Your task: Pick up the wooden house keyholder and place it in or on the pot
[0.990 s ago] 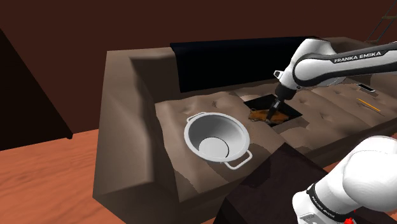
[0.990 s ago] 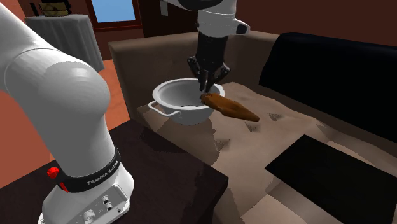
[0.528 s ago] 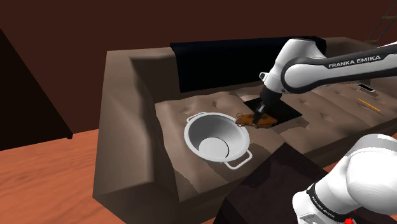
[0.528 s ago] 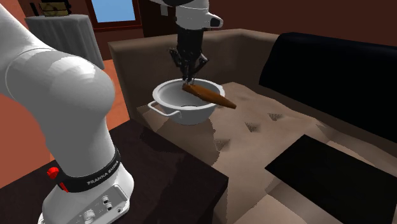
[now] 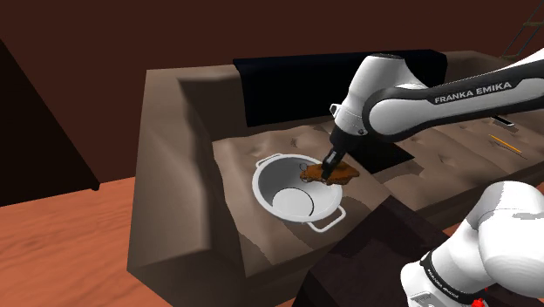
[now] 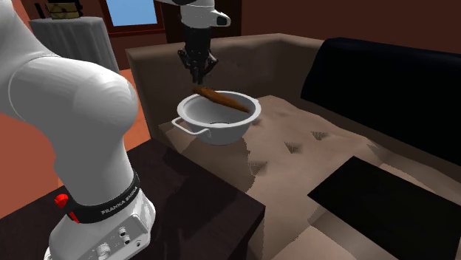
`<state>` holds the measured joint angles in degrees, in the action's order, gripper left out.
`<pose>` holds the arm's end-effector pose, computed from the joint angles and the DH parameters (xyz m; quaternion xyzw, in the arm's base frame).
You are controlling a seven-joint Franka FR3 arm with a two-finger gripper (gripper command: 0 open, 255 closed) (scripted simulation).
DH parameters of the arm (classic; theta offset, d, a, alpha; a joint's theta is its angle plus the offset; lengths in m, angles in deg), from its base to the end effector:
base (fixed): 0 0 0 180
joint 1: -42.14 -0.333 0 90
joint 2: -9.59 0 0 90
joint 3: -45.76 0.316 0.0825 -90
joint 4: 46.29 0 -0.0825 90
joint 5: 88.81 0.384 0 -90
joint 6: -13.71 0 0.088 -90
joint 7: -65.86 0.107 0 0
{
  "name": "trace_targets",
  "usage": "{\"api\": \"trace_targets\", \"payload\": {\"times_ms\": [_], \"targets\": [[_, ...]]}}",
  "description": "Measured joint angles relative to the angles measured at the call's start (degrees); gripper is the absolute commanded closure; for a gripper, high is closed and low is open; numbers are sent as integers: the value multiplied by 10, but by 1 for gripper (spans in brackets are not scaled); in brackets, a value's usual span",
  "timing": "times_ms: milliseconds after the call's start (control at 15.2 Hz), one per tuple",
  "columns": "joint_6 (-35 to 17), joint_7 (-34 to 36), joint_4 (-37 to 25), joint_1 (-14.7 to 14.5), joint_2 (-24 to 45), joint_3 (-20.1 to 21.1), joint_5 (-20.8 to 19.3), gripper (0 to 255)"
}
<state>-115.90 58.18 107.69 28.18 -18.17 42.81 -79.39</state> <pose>0.3708 0.0774 0.3893 -0.9901 -0.1144 -0.0261 0.0776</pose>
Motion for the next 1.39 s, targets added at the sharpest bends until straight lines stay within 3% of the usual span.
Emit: {"api": "trace_targets", "payload": {"times_ms": [990,1386], "targets": [[-139,-22,45,-23,91,4,35,255],[-158,-29,50,-25,107,2,42,255]]}}
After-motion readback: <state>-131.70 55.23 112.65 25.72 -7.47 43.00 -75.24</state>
